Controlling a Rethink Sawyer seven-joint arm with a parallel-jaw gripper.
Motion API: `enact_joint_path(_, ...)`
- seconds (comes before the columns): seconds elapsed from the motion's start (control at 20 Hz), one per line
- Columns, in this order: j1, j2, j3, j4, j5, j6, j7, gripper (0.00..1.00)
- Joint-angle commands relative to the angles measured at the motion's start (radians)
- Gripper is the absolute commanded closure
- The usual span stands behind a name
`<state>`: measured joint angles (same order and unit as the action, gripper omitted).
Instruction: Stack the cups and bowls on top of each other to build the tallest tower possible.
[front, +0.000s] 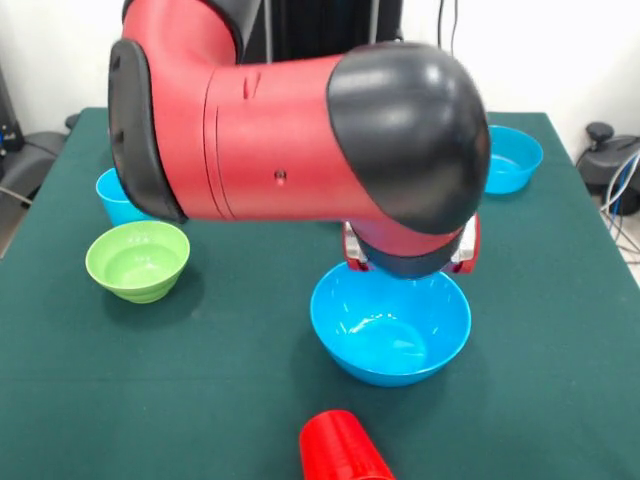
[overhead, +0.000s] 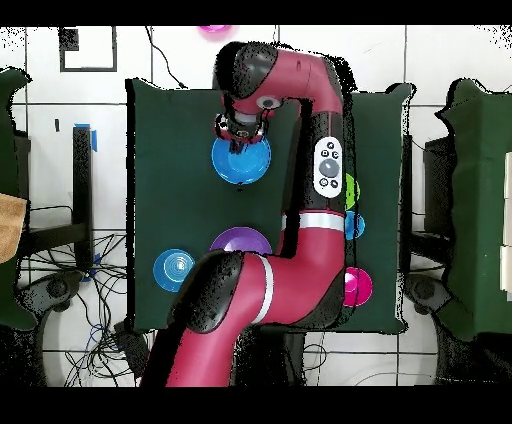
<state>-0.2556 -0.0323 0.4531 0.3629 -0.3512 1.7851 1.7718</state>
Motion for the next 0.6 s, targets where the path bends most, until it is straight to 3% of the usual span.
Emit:
enact_joint_path(0.05, 0.031, -0.025, 0.185, -0.159, -0.228, 0.098, -0.156, 1.00)
enact_joint_path(0.4, -0.003, -0.073, 0.426, -0.194, -0.502, 0.138, -0.190, 1.00)
enact_joint_path(0.6, -0.021, -0.090, 0.522, -0.195, -0.653, 0.154, -0.311, 1.00)
